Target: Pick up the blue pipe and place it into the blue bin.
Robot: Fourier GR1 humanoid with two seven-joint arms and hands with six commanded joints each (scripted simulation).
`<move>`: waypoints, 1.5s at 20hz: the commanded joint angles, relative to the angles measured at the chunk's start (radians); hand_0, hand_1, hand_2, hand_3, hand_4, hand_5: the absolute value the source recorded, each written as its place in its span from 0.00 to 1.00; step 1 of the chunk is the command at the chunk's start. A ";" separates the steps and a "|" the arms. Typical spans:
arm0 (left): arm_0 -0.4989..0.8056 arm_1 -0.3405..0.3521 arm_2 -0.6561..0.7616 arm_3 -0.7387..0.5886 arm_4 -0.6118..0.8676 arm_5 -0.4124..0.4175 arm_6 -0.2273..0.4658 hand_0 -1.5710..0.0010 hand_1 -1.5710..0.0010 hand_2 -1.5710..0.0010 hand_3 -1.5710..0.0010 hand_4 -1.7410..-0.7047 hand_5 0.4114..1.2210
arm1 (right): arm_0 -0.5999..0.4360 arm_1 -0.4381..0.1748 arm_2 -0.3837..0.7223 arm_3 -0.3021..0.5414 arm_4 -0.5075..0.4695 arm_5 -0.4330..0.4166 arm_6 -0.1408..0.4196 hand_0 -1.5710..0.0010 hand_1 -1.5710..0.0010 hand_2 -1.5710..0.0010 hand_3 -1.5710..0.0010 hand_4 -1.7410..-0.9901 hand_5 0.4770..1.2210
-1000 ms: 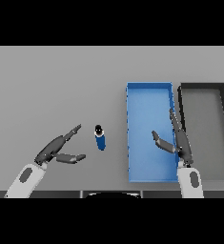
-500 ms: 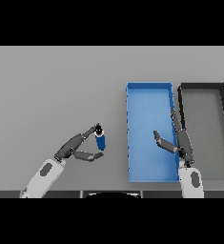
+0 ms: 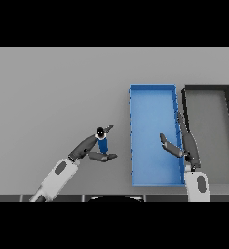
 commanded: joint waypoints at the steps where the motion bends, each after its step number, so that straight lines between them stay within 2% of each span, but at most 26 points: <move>1: -0.004 -0.012 0.003 0.009 0.005 0.002 -0.010 1.00 1.00 1.00 1.00 0.61 0.06 | 0.009 0.004 0.002 -0.003 -0.007 0.006 -0.015 1.00 1.00 1.00 1.00 0.71 0.23; 3: -0.006 -0.037 0.021 0.021 0.039 -0.004 -0.024 1.00 0.97 0.90 0.92 0.54 0.17 | 0.001 0.004 0.004 -0.001 -0.005 0.007 -0.010 1.00 1.00 1.00 1.00 0.70 0.24; 4: -0.010 -0.054 0.029 0.030 0.056 -0.005 -0.020 0.99 0.90 0.80 0.82 0.48 0.25 | 0.004 0.015 0.009 0.006 -0.006 0.008 -0.010 1.00 1.00 1.00 1.00 0.70 0.24; 5: 0.000 -0.062 0.036 0.029 0.076 -0.012 -0.041 0.92 0.80 0.69 0.66 0.44 0.40 | 0.008 0.010 0.005 -0.005 -0.009 0.008 -0.018 1.00 1.00 1.00 1.00 0.69 0.24; 7: 0.009 -0.085 0.030 0.025 0.078 0.001 -0.043 0.62 0.52 0.45 0.42 0.29 0.62 | 0.005 0.005 0.002 0.004 -0.008 0.009 -0.016 1.00 1.00 1.00 1.00 0.69 0.24; 8: 0.023 -0.082 0.024 0.012 0.083 -0.003 -0.032 0.49 0.42 0.36 0.34 0.24 0.69 | 0.016 0.011 0.007 -0.001 -0.013 0.015 -0.028 1.00 1.00 1.00 1.00 0.69 0.24; 10: 0.016 -0.090 0.017 0.014 0.078 0.008 -0.035 0.32 0.27 0.23 0.24 0.16 0.80 | 0.000 0.013 0.007 0.000 -0.019 0.018 -0.002 1.00 1.00 1.00 1.00 0.68 0.25; 12: 0.003 -0.091 0.003 0.014 0.055 0.024 -0.046 0.20 0.17 0.15 0.15 0.20 0.87 | -0.006 0.011 0.003 0.009 -0.021 0.017 0.010 1.00 1.00 1.00 1.00 0.69 0.23; 14: 0.011 -0.100 -0.003 -0.003 0.034 0.036 -0.071 0.13 0.11 0.09 0.10 0.23 0.92 | -0.021 0.021 0.008 0.016 -0.021 0.016 0.023 1.00 1.00 1.00 1.00 0.69 0.22; 16: 0.011 -0.105 0.008 -0.029 0.037 0.040 -0.091 0.08 0.07 0.06 0.06 0.25 0.95 | -0.009 0.023 0.010 0.012 -0.017 0.014 -0.005 1.00 1.00 1.00 1.00 0.70 0.21; 20: -0.016 -0.119 0.027 -0.079 0.046 0.033 -0.102 0.03 0.03 0.02 0.03 0.26 0.98 | -0.022 0.014 -0.003 0.006 -0.031 0.014 0.020 1.00 1.00 1.00 1.00 0.69 0.21; 21: -0.022 -0.127 0.025 -0.107 0.043 0.040 -0.086 0.03 0.02 0.02 0.02 0.26 0.98 | -0.028 0.018 0.004 0.015 -0.016 0.008 0.029 1.00 1.00 1.00 1.00 0.69 0.22; 24: -0.042 -0.138 0.022 -0.168 0.052 0.020 -0.052 0.01 0.01 0.01 0.01 0.27 0.99 | -0.020 0.013 0.012 0.019 0.007 0.004 0.009 1.00 1.00 1.00 1.00 0.73 0.22; 30: -0.066 -0.145 0.012 -0.236 0.040 -0.014 0.025 0.00 0.00 0.00 0.00 0.26 1.00 | -0.014 0.005 0.001 0.027 0.004 0.004 -0.012 1.00 1.00 1.00 1.00 0.78 0.22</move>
